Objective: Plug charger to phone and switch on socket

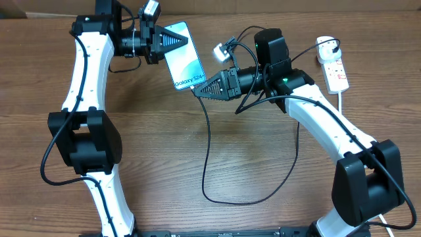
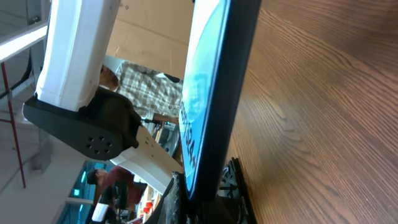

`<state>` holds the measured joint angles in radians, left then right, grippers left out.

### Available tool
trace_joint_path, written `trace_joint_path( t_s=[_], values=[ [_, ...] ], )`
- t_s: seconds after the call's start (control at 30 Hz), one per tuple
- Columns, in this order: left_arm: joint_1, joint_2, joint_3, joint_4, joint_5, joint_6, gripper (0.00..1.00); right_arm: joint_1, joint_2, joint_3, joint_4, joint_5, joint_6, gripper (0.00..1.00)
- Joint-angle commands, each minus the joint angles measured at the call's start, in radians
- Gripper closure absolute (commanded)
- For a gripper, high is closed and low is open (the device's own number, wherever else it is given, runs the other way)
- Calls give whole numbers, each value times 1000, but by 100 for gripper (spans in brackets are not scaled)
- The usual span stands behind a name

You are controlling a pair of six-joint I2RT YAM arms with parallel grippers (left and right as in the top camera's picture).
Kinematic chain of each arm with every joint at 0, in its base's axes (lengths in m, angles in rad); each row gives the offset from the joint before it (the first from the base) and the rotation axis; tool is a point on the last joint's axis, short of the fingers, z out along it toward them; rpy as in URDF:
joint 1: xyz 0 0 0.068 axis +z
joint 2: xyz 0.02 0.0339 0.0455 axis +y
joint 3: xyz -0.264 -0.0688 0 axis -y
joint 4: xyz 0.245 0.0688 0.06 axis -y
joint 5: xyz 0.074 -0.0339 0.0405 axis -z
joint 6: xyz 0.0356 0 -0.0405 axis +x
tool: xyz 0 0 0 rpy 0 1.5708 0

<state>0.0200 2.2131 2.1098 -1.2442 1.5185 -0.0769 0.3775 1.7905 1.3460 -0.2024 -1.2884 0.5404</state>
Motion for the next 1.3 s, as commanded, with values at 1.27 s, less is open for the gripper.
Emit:
trace_joint_path(
  t_s=[1.27],
  values=[
    [-8, -10, 13, -4, -78, -132, 96, 26, -6, 2, 90, 209, 145, 96]
  ],
)
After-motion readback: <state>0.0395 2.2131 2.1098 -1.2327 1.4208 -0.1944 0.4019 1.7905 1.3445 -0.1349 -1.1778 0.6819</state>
